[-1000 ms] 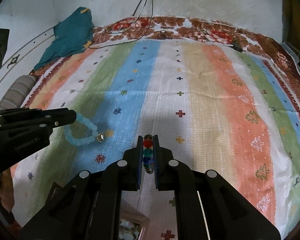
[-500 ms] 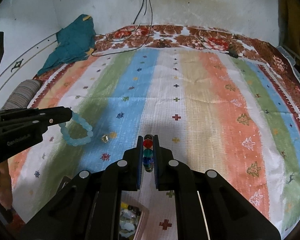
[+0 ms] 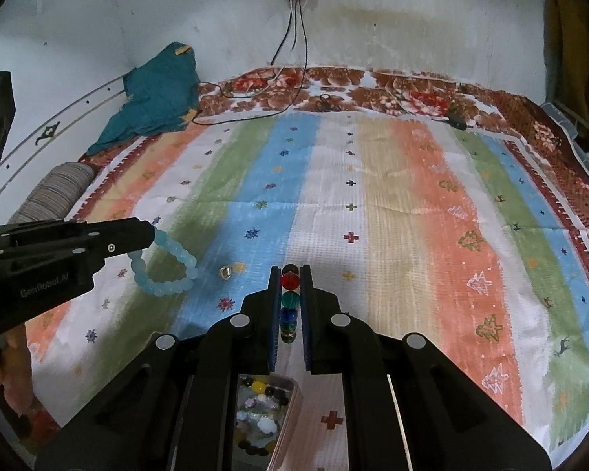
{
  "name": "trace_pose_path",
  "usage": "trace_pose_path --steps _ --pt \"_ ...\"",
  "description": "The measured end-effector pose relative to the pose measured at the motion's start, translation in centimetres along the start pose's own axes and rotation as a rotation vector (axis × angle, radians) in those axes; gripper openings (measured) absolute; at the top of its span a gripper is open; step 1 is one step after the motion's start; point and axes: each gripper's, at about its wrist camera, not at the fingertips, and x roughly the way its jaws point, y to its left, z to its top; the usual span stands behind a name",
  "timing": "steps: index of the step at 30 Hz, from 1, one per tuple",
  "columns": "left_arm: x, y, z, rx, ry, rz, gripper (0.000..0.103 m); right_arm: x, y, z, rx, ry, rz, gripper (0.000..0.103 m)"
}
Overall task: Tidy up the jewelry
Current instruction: 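Lift both bracelets and carry them over the silver tin, then lower both bracelets into the tin and open both tools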
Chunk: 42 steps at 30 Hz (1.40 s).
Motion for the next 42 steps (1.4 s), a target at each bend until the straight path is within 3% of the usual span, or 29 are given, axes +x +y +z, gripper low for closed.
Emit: trace_pose_path --steps 23,39,40,42 --pt "-4.3 -0.9 -3.0 0.011 -0.049 -0.029 0.011 -2.5 1.7 -1.7 -0.064 -0.015 0.025 0.01" --pt "-5.6 -1.7 -5.0 0.004 -0.036 -0.047 0.011 -3.2 2.6 -3.5 -0.075 0.05 0.111 0.01" --pt "-5.6 -1.7 -5.0 0.001 -0.038 -0.037 0.012 -3.2 2.7 -3.6 -0.076 0.052 0.109 0.01" --pt "-5.6 -1.5 -4.9 -0.006 -0.039 -0.023 0.035 -3.1 2.5 -3.6 -0.07 0.054 0.098 0.01"
